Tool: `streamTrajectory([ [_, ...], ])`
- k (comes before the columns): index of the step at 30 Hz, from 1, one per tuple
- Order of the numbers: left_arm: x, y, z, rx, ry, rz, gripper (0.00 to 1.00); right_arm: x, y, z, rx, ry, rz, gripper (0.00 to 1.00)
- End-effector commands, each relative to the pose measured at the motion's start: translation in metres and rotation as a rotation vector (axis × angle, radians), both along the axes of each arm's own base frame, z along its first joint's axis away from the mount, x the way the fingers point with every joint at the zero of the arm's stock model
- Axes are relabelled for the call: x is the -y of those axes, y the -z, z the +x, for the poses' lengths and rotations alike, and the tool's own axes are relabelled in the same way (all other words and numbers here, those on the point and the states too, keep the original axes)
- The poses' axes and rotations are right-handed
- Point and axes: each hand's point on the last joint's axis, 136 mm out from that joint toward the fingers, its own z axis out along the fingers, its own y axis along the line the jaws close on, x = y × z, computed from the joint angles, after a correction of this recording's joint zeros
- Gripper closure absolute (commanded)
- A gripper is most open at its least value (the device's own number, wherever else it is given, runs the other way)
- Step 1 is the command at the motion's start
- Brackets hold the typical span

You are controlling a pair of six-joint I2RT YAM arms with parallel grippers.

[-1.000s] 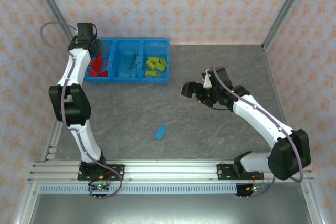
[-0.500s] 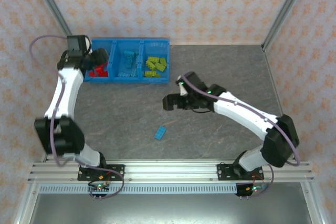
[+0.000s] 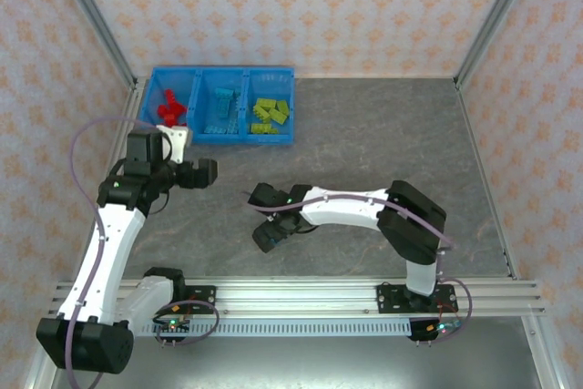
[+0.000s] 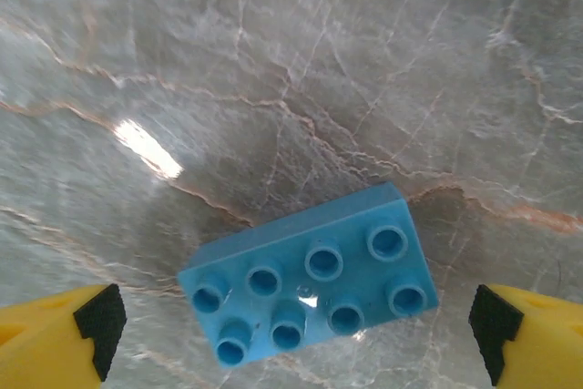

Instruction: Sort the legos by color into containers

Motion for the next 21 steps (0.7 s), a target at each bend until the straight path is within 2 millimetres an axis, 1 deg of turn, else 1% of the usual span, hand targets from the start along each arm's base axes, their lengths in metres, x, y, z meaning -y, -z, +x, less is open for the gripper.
streamTrajectory([
  [1, 0.012, 0.015, -0.013, -0.003, 0.099, -0.013, 0.0, 0.006, 0.001, 0.012, 0.107, -0.079, -0.109, 0.01],
  [2, 0.013, 0.019, -0.013, -0.005, 0.095, -0.019, 0.0, 0.007, 0.004, 0.012, 0.109, -0.084, -0.121, 0.01],
  [3, 0.013, 0.023, -0.013, -0.01, 0.094, -0.022, 0.0, 0.007, 0.005, 0.013, 0.11, -0.084, -0.125, 0.05],
  [7, 0.011, 0.029, -0.012, -0.033, 0.097, -0.002, 0.0, 0.003, 0.006, 0.011, 0.099, -0.092, -0.104, 0.22],
  [10, 0.011, 0.03, -0.011, -0.033, 0.101, 0.0, 0.0, 0.001, 0.002, 0.013, 0.107, -0.086, -0.09, 0.38],
  [12, 0.011, 0.031, -0.01, -0.031, 0.102, 0.001, 0.0, -0.001, -0.006, 0.015, 0.123, -0.076, -0.072, 0.45],
  [13, 0.01, 0.032, -0.01, -0.032, 0.1, 0.002, 0.0, -0.002, -0.014, 0.018, 0.134, -0.068, -0.05, 0.5],
  [15, 0.008, 0.032, -0.01, -0.028, 0.086, 0.013, 0.0, -0.006, -0.034, 0.025, 0.16, -0.046, 0.01, 0.51],
  [16, 0.004, 0.032, -0.009, -0.029, 0.066, 0.024, 0.0, -0.008, -0.048, 0.033, 0.177, -0.026, 0.053, 0.51],
  [18, -0.006, 0.03, -0.006, -0.019, 0.004, 0.051, 0.0, -0.014, -0.078, 0.054, 0.228, 0.016, 0.145, 0.51],
  [20, -0.023, 0.028, -0.001, -0.005, -0.11, 0.076, 0.0, -0.024, -0.118, 0.086, 0.325, 0.06, 0.262, 0.51],
  [21, -0.027, 0.027, 0.0, -0.001, -0.141, 0.082, 0.0, -0.027, -0.134, 0.102, 0.375, 0.082, 0.305, 0.51],
])
